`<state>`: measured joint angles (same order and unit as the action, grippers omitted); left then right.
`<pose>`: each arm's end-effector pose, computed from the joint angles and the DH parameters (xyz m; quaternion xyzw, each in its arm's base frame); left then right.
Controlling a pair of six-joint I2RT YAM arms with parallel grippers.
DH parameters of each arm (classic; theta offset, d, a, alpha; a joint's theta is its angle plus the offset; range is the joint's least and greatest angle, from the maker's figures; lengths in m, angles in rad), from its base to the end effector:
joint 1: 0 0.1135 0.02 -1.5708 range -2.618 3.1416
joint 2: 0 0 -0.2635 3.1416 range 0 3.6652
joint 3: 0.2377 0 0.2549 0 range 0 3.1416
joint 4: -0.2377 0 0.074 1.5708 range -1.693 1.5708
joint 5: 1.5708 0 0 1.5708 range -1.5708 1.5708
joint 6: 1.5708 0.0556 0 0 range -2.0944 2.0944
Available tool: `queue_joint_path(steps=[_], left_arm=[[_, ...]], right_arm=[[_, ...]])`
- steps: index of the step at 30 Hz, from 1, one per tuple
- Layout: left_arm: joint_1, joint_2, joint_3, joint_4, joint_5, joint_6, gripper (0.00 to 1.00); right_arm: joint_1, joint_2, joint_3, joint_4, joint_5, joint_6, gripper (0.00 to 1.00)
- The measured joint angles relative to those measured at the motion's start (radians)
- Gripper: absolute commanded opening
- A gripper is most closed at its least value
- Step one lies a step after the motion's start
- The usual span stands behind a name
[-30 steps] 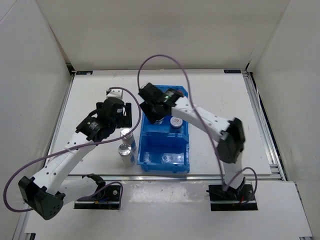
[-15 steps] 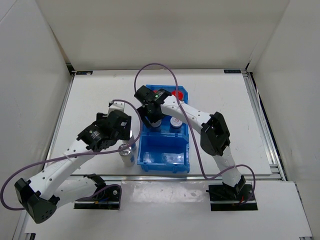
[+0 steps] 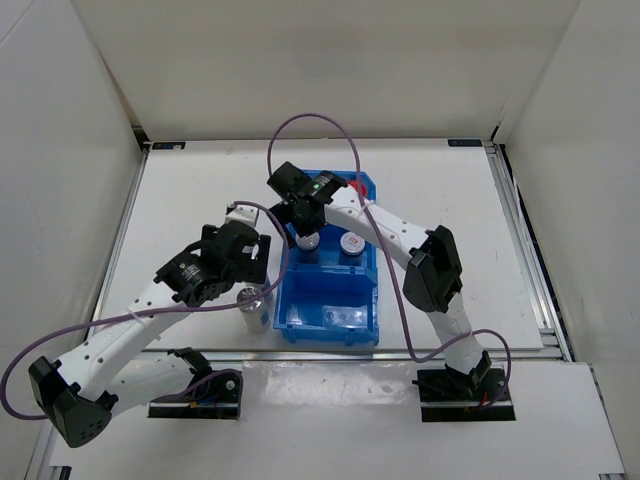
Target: Organize the condiment bottles
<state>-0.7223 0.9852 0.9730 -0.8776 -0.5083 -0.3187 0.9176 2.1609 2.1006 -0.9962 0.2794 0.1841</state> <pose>0.1679 -0.1119 0.2949 0.1006 0.9106 0.0449 0.3983 0.3040 0.3720 0.2665 -0.3104 0.9067 0.0171 0.2851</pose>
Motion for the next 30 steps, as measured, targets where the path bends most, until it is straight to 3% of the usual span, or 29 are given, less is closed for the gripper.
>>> queue_joint_path(steps=[7, 16, 24, 30], left_arm=[[-0.003, 0.019, -0.001, 0.090, 0.068, 0.029, 1.00], [0.003, 0.226, 0.002, 0.115, 0.136, 0.029, 1.00], [0.021, 0.240, 0.011, 0.105, 0.159, 0.006, 1.00], [0.022, 0.240, 0.013, 0.081, 0.180, 0.000, 0.95]], right_arm=[[-0.026, -0.184, -0.013, -0.010, 0.040, 0.001, 1.00], [-0.150, -0.512, -0.192, 0.019, 0.035, 0.000, 1.00], [-0.222, -0.636, -0.408, 0.047, 0.005, 0.010, 1.00], [-0.279, -0.665, -0.442, 0.065, -0.014, 0.016, 1.00]])
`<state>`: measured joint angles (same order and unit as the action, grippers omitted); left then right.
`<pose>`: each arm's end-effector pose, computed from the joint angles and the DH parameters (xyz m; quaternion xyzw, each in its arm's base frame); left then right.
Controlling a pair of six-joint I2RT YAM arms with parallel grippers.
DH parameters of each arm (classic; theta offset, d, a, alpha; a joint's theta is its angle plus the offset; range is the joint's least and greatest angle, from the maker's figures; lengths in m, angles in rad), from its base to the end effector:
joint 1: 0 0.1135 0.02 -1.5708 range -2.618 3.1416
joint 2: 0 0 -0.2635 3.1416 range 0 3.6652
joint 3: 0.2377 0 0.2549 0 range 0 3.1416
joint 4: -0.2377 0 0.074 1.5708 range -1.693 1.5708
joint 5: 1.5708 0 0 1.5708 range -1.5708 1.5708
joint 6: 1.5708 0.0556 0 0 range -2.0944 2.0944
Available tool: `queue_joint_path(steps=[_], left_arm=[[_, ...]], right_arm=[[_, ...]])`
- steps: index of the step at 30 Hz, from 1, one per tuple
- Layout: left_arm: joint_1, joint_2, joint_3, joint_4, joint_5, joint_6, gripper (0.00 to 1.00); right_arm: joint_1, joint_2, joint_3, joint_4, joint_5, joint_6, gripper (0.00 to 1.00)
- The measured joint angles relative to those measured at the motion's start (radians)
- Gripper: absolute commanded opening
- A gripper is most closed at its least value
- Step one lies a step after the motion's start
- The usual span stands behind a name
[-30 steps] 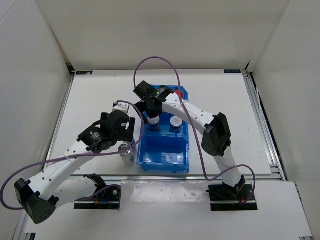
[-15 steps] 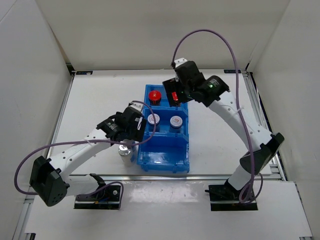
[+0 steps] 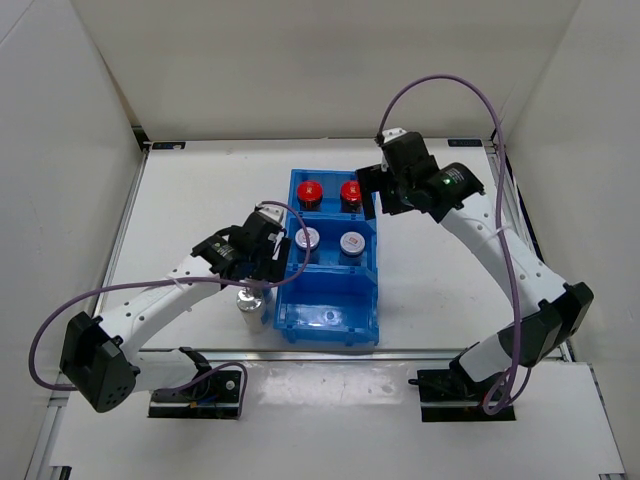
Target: Organize the condiment bottles
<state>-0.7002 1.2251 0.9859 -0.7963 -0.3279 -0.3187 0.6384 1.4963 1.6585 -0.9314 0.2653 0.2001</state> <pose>0.2029 -0.1475 0.2521 0.1380 0.9424 0.0102 0.3046 0.2712 0.1831 0.3867 -0.1480 0.9021 0.0462 0.4028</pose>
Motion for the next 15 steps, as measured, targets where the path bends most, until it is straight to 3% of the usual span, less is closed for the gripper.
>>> queue_joint_path(steps=[9, 15], left_arm=[[0.002, 0.000, 0.001, -0.044, -0.008, -0.048, 0.66], [0.000, -0.005, 0.004, -0.082, -0.084, -0.118, 0.11]], right_arm=[[-0.046, -0.056, -0.046, 0.021, -0.010, 0.002, 1.00], [-0.079, -0.071, -0.071, 0.021, -0.011, 0.001, 1.00]])
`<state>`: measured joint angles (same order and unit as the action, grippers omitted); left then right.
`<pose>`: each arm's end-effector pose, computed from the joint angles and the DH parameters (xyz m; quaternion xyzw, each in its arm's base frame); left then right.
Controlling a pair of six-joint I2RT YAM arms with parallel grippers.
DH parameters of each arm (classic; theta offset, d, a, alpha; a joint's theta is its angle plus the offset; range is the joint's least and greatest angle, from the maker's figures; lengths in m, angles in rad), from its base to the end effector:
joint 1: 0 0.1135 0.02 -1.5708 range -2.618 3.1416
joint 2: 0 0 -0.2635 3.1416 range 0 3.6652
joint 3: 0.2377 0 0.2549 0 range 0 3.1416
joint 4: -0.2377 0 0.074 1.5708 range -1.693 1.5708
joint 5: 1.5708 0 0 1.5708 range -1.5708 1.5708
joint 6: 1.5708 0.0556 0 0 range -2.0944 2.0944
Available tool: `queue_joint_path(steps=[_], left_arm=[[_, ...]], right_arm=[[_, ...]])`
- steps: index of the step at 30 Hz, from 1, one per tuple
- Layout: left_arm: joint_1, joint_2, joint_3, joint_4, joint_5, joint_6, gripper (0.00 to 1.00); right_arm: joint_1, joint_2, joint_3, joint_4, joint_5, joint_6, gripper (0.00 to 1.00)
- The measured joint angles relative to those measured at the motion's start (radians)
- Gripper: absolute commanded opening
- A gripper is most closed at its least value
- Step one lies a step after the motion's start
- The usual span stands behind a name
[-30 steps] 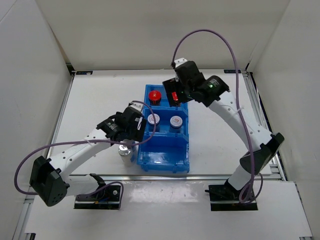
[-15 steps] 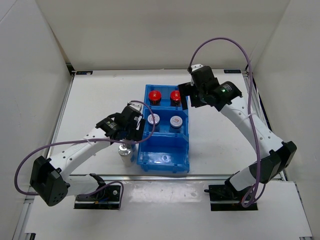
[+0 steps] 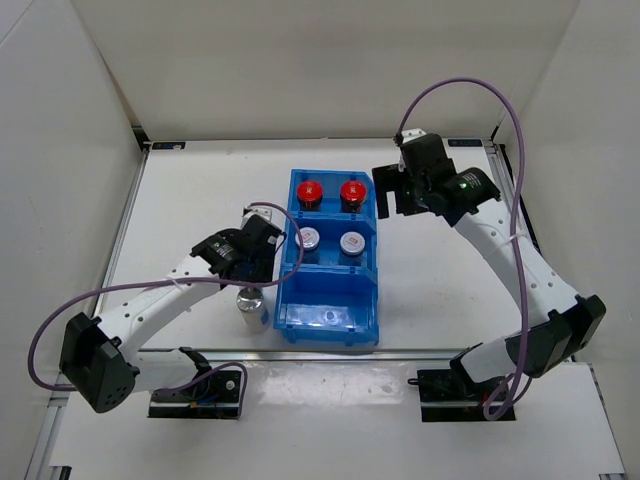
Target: Organize the condiment bottles
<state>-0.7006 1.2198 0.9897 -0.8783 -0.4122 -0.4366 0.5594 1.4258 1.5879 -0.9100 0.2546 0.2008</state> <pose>0.1979 -0.1377 0.2510 0.0789 0.9507 0.0471 0.2963 0.2705 0.1529 0.3865 -0.1122 0.9036 0.0391 0.4116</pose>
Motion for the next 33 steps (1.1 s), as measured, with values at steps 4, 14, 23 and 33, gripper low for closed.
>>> queue_joint_path(steps=[4, 14, 23, 33], left_arm=[[-0.001, 0.003, 0.079, -0.082, -0.126, -0.010, 0.11], [-0.114, 0.084, 0.572, -0.079, -0.096, 0.208, 0.11], [-0.238, 0.154, 0.609, -0.076, 0.465, 0.314, 0.11], [-0.327, 0.248, 0.409, 0.103, 0.531, 0.336, 0.11]], right_arm=[[-0.012, -0.017, -0.013, 0.002, 0.003, 0.000, 1.00], [-0.043, -0.096, -0.084, 0.005, 0.011, 0.003, 1.00], [-0.063, -0.203, -0.197, -0.008, 0.018, 0.032, 1.00], [-0.089, -0.301, -0.259, -0.037, 0.031, 0.053, 1.00]])
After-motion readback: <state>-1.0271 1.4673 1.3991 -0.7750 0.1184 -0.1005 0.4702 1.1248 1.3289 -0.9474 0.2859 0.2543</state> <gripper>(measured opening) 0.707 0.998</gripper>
